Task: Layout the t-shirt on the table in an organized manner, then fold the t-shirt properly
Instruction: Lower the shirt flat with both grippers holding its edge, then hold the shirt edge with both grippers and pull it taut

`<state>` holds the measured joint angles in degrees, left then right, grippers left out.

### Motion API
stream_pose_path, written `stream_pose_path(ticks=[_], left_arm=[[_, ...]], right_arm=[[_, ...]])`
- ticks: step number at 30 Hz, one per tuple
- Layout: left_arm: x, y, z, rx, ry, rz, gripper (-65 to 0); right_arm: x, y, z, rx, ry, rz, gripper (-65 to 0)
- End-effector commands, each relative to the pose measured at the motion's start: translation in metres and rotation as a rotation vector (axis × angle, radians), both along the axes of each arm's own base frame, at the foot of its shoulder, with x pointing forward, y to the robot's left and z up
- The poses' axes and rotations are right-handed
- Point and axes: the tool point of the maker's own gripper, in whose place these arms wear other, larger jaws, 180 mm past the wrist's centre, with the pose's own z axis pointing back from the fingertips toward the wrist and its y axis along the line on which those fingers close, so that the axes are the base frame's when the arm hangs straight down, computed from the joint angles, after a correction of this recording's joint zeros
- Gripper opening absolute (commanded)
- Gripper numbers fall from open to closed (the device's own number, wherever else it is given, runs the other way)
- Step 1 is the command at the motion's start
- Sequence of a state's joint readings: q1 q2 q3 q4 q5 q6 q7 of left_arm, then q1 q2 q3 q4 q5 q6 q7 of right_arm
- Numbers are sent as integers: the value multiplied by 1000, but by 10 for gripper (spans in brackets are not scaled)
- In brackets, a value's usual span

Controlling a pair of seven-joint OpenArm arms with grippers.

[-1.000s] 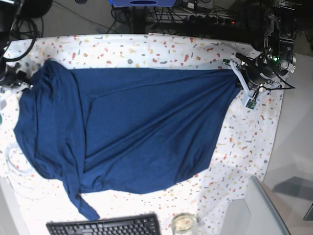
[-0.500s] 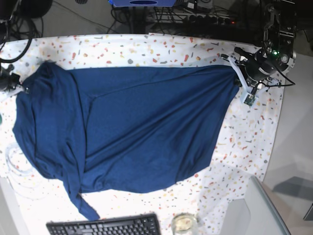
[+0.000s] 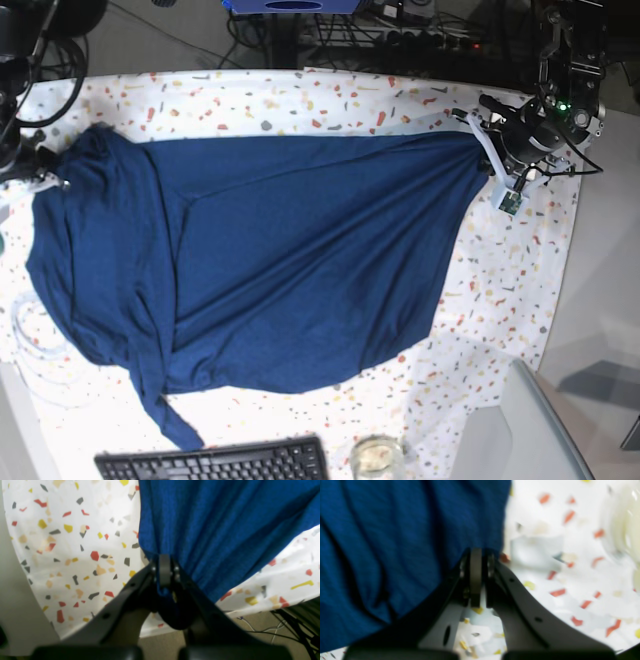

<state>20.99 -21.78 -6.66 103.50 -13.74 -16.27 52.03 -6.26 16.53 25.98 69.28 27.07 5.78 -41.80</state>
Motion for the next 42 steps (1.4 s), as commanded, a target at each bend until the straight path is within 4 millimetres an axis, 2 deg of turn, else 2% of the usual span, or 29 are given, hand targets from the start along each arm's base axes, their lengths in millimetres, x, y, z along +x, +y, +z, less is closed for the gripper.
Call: stream_pose_path(ticks=[1,3,7,11,18,20,24,26,28,33,36,42], left_arm=[[2,3,5,7,-19,-1,-650],[-1,3,3,7,-12,-1,-650],[-9,3,0,6,4,-2,-650],[-12,3,-1,6,12,-3,-650],[-19,2,-3,5,26,-5,-650],[-19,2,-3,5,26,-5,-650],[-21,3,-6,6,33,-2,-650],[-21,3,-6,6,34,-1,-650],[-19,3,-5,6,30,-1,-650],[-18,3,-5,6,28,-1,-650],[-18,6,-4,9,27,5,-650],[-13,34,6,42,-6,81,-650]], right_arm=[[12,-14,13,-33,-46,-3,-630],[2,-15,6,-28,-19,-13,-630],[-8,-34,5,-54,13,-26,-630],[-15,-38,8,-70,19,-25,-630],[-11,-36,26,-112,-21,-19,-630],[-11,-34,36,-134,-46,-10,-630],[-1,-14,60,-146,-134,32,-630],[4,-10,61,-141,-144,40,-630],[18,3,49,-111,-130,65,-630],[32,14,21,-55,-67,72,-630],[24,13,12,-44,-37,59,-630],[6,8,3,-53,-3,48,-630]])
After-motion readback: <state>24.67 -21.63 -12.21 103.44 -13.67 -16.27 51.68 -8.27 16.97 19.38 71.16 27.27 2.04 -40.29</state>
